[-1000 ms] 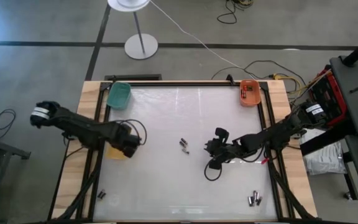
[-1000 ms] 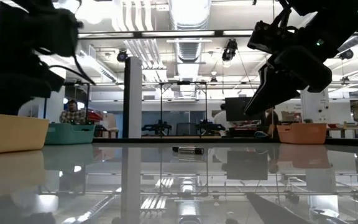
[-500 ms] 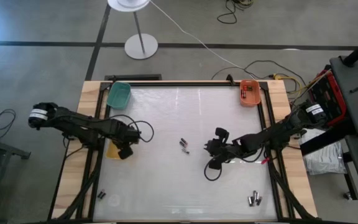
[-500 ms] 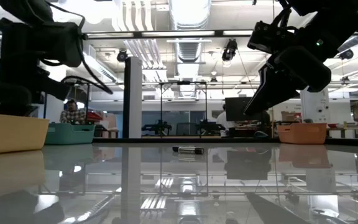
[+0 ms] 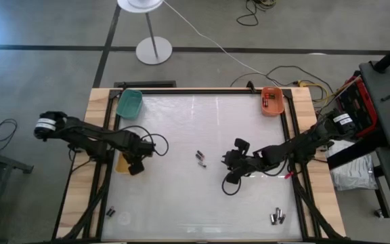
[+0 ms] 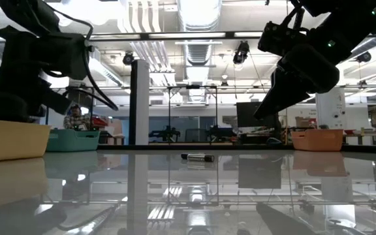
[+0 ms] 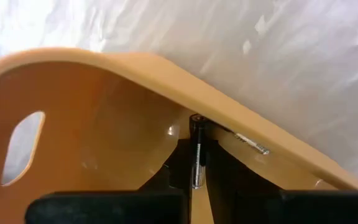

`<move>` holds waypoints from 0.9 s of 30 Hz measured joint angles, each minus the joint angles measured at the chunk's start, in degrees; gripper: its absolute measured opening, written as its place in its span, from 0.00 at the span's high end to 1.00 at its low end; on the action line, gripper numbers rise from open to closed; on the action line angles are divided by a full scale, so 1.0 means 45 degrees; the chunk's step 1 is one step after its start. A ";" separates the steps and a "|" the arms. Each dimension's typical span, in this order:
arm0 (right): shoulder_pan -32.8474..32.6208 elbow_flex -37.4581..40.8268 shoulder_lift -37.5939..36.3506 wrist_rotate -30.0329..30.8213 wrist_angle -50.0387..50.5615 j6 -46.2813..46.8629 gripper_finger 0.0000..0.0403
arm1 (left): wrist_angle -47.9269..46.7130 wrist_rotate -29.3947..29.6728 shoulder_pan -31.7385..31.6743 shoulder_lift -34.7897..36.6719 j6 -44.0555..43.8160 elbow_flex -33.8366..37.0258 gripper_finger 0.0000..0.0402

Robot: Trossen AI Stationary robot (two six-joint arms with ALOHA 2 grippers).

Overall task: Sort batteries
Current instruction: Put the silver battery into the yellow bin

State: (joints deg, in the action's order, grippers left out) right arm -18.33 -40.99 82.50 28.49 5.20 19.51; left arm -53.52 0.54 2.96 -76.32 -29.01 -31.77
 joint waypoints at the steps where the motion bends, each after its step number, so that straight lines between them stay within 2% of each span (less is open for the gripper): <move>1: 0.0000 0.0000 0.0000 0.0000 0.0006 0.0000 0.77 | 0.0000 0.0008 0.0000 -0.0052 -0.0014 0.0000 0.98; 9: 0.0000 0.0000 0.0000 -0.0012 0.0017 -0.0002 0.81 | -0.0139 0.0315 0.0005 0.0041 -0.0099 -0.0487 0.95; 14: 0.0000 0.0000 0.0000 -0.0003 0.0017 -0.0004 0.82 | -0.0758 0.0359 0.0005 0.0113 -0.0332 -0.1046 0.84; 17: 0.0000 0.0000 0.0000 0.0005 0.0022 0.0000 0.81 | -0.1852 0.0561 0.0010 0.0122 -0.0708 -0.1627 0.75; 23: 0.0000 0.0000 0.0000 0.0005 0.0017 0.0000 0.75 | -0.4726 0.0333 0.0283 0.0271 -0.1495 -0.3848 0.62; 25: 0.0000 0.0000 0.0058 0.0017 -0.0009 0.0000 0.73 | -0.5079 0.0352 0.0513 0.0391 -0.1970 -0.4916 0.60; 27: 0.0000 0.0000 0.0210 0.0075 -0.0031 0.0000 0.71 | -0.4944 0.1018 0.0873 0.0465 -0.2808 -0.6035 0.60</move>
State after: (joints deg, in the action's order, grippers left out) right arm -18.33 -40.99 83.44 28.83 5.06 19.51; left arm -75.77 5.12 6.89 -74.22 -41.64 -58.93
